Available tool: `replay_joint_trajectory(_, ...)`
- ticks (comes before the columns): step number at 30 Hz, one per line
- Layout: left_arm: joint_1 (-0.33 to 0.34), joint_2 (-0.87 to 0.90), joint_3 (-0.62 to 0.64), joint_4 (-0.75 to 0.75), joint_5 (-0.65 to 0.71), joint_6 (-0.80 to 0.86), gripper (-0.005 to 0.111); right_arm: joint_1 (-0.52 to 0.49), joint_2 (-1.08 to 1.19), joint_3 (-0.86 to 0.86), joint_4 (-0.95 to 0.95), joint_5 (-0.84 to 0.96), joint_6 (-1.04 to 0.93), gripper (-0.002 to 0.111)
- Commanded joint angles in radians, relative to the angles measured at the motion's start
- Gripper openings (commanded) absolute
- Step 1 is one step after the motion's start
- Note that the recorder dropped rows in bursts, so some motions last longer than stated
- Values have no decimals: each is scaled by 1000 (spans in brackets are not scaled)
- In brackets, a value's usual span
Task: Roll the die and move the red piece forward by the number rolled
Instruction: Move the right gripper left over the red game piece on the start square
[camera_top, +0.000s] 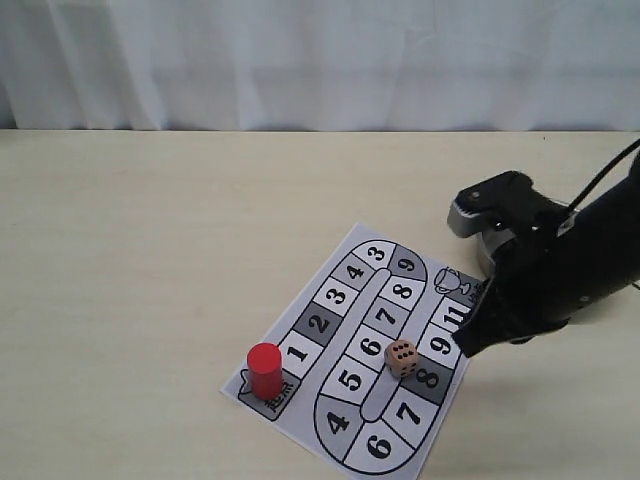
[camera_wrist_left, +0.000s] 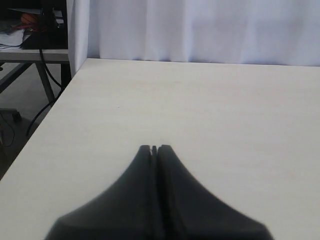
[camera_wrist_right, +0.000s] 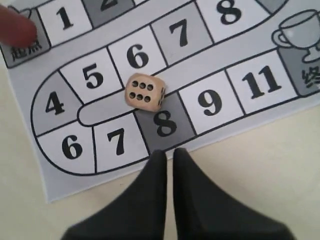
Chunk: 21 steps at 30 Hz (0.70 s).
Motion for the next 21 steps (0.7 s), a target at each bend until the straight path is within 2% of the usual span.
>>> replay_joint_trajectory(1,-8,-1,-6,3,-13,0,0,133,56,-1,-189,-44,182,4)
replay_joint_trajectory(7,-8,-1,-6,3,-13,0,0,229,127,-1,-232,-88,239,4)
replay_joint_trajectory(10,-8,-1,-6,3,-13,0,0,229,168,-1,-237,-159,264,4)
replay_joint_trajectory(16,-8,-1,-6,3,-13,0,0,227,276,-1,-236,-196,271,4)
replay_joint_trajectory(21,-8,-1,-6,3,-13,0,0,227,282,-1,-232,-215,271,4)
